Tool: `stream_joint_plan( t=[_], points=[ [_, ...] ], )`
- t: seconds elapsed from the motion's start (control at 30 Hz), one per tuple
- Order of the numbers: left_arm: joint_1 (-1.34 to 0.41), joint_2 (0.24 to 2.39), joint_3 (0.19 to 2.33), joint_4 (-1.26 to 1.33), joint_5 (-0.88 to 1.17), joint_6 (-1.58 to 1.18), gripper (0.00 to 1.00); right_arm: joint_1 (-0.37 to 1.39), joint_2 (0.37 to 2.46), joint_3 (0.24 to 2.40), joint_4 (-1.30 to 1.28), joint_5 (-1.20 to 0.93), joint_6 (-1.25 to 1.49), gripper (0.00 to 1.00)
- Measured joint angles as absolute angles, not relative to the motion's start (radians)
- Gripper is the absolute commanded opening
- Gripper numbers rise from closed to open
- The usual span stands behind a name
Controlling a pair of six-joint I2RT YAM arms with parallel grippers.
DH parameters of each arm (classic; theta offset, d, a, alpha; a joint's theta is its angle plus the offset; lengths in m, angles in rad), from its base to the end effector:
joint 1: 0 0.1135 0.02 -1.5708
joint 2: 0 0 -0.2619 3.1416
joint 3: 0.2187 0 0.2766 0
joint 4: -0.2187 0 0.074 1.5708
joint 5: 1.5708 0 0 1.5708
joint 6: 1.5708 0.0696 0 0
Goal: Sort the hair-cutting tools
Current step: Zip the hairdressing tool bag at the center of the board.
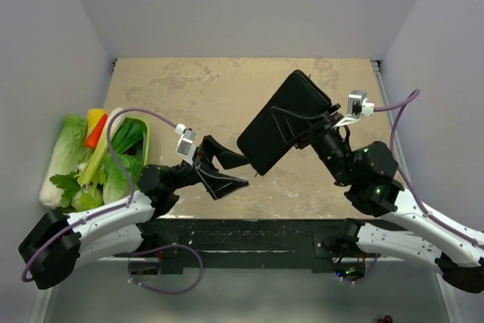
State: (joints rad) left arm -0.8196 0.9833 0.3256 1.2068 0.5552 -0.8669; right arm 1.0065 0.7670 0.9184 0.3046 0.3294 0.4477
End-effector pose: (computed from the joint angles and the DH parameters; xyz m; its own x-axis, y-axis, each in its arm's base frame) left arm 0.1362 -0.1996 0.2834 -0.4769 -0.4385 -0.7618 0.8721 -0.1281 -0.4722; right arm 0.1339 0.1695 0.4569 -0.0666 0.6607 -0.7477 -0.6827 0.5163 0.5171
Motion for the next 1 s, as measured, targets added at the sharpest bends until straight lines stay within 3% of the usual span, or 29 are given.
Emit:
stream_joint_plan(
  t=[0.2,0.47,0.7,1.0],
  points=[
    [-0.861,0.955,0.431,0.966,0.507,-0.672,0.81,1.007,0.788,0.939,0.261,0.411,0.477,0.00],
    [-0.937,0.892,0.475,0.631,0.249,-0.443,0.80,1.007,0.838,1.001,0.217,0.508,0.479,0.00],
    [-1.017,0.894,0.499,0.506,0.054,-0.345,0.78,1.007,0.898,1.017,0.210,0.557,0.473,0.00],
    [-1.050,0.905,0.597,0.435,-0.038,-0.284,0.78,1.007,0.926,1.017,0.173,0.611,0.461,0.00]
  ],
)
